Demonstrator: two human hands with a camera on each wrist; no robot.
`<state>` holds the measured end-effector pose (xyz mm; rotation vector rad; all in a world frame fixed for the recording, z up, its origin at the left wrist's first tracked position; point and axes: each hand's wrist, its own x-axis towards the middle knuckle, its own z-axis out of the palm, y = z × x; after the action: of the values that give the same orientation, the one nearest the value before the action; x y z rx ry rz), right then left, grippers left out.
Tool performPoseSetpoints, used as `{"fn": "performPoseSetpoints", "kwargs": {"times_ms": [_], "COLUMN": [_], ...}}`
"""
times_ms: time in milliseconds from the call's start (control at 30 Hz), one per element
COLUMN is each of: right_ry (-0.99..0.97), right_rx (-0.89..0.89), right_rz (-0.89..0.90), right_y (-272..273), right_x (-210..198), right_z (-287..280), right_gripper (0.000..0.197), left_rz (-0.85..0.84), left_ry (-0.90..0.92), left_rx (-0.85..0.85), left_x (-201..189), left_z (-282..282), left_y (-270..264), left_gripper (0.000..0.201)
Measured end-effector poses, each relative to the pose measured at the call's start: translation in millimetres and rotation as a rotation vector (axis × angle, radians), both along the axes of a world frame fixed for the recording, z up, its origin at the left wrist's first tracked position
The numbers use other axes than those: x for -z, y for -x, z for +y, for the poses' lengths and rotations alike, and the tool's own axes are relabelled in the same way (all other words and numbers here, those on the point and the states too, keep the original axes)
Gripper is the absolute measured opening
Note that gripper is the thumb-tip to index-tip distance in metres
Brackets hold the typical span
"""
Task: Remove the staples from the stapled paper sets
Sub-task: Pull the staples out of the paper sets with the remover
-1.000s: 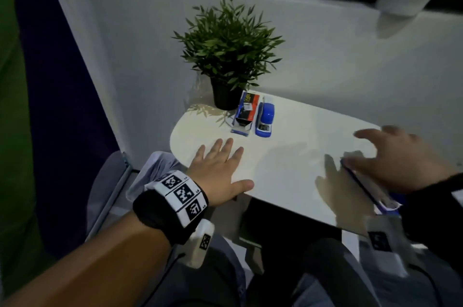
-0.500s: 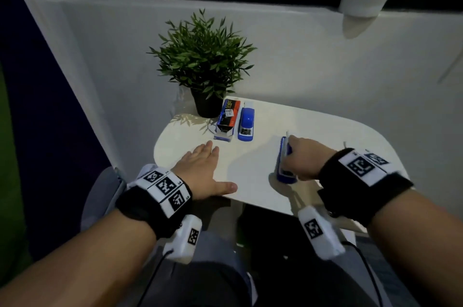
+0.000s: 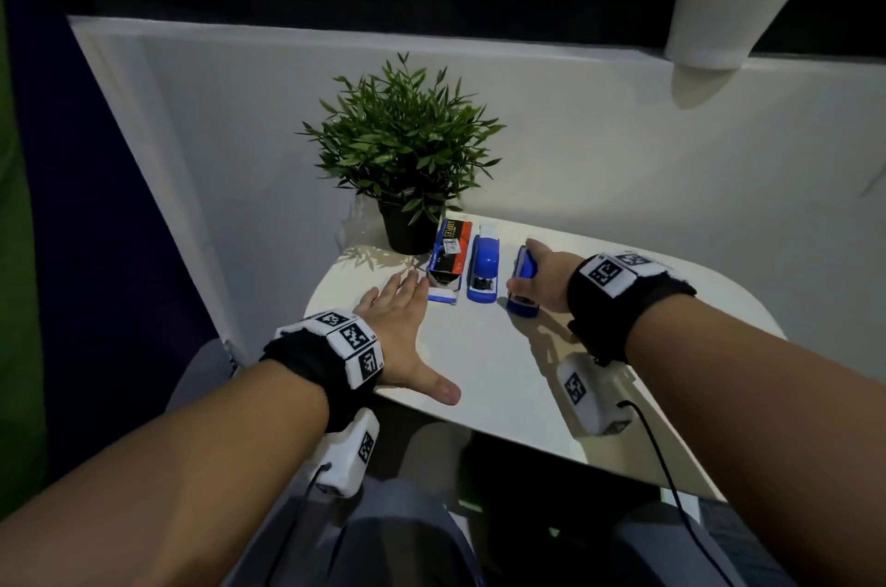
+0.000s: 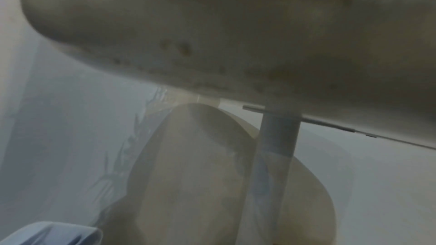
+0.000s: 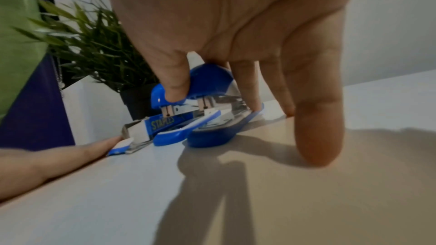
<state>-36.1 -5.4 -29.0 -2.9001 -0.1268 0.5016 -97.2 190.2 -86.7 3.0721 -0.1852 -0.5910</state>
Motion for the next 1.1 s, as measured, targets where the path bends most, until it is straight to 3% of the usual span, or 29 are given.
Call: {"fn": "performPoseSetpoints", "kwargs": {"times_ms": [267,500,867,1100], "right_ry": [-0.124,-0.061,-0.268,-0.105], "right_rx": [-0.020,-0.079,0.029,-0.024], "right_rz": [0.139,0.104,0.082,0.009], "right_y": [-18,-21,-17,-18], "right_x": [-2,2,11,24], "right_z": [12,15,12,12], "right_gripper": [0.087,0.086,0.091,0.101], "left_rz": [-0.029,-0.015,-0.024,-0.012], "left_ry": [0.111,0.116,0.121,0.100], "left_rx": [-0.008,-0.024,-0.034,-0.021], "left_x": [0,-2,-1,-3], "left_z": [-1,-2,-2,-3], "left_y": [1,1,2,2], "left_gripper": [0.145,0.143,0.145,0.143]}}
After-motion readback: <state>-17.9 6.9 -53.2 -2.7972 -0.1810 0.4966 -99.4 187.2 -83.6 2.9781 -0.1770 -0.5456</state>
